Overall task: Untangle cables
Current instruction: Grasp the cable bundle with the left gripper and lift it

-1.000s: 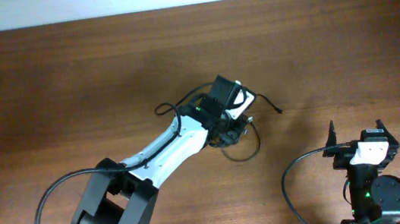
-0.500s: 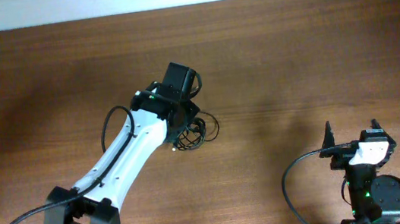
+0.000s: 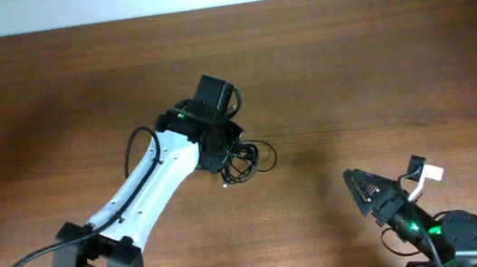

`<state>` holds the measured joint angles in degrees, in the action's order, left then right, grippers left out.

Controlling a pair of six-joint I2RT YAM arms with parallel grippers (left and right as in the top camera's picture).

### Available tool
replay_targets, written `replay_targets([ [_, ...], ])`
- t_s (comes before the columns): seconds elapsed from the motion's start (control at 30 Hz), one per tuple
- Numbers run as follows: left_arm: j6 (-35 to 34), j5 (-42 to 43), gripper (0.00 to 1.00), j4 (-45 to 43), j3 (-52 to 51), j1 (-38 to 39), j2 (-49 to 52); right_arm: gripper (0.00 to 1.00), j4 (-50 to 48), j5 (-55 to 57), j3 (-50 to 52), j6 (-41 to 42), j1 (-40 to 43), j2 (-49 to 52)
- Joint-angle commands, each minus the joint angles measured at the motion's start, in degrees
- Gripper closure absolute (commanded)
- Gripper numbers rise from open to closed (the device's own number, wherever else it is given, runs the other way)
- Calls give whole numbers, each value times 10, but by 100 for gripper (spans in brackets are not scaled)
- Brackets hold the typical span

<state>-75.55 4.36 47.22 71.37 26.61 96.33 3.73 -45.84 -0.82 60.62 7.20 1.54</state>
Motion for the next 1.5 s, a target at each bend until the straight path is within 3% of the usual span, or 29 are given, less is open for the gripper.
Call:
replay_targets([
  [0.0, -120, 8, 100, 2, 5, 29, -10, 23, 5, -47, 4, 72, -17, 43],
  [0.1, -195, -9, 100, -6, 5, 77, -10, 24, 3, -2, 4, 74, -100, 112],
  [0.27, -198, -26, 100, -62, 5, 132, -10, 24, -78, 195, 4, 74, -307, 240],
  [0.4, -198, -26, 100, -62, 5, 162, -9, 26, -191, 332, 4, 74, -410, 318],
  [0.5, -198, -26, 100, -45, 5, 189, -9, 32, -221, 386, 4, 74, -416, 356],
  [0.6, -198, -10, 100, -34, 5, 198, -9, 49, -242, 393, 4, 72, -415, 359],
  [0.63, -198, 6, 100, -32, 5, 198, -9, 68, -242, 387, 4, 72, -416, 359],
  [0.77, -198, -18, 100, -32, 5, 197, -9, 96, -257, 301, 4, 72, -417, 359],
  [0.83, -197, -60, 100, -32, 5, 197, -9, 96, -294, 252, 4, 71, -417, 359],
  [0.97, -171, -187, 100, 38, 5, 187, -9, 96, -416, 222, 4, -50, -416, 359],
  [1.13, -172, -186, 100, 140, 5, 49, -9, 96, -424, 317, 4, -79, -415, 359],
  [1.2, -121, -75, 100, 139, 5, -7, -9, 96, -386, 355, 4, -79, -415, 360],
  [1.3, 64, 62, 100, 100, 5, -54, -9, 96, -290, 385, 4, -78, -415, 360],
  [1.37, 153, 83, 100, 87, 5, -64, -9, 94, -259, 386, 4, -77, -416, 360],
  [1.47, 243, 50, 100, 63, 5, -60, -9, 80, -257, 357, 4, -55, -417, 360],
])
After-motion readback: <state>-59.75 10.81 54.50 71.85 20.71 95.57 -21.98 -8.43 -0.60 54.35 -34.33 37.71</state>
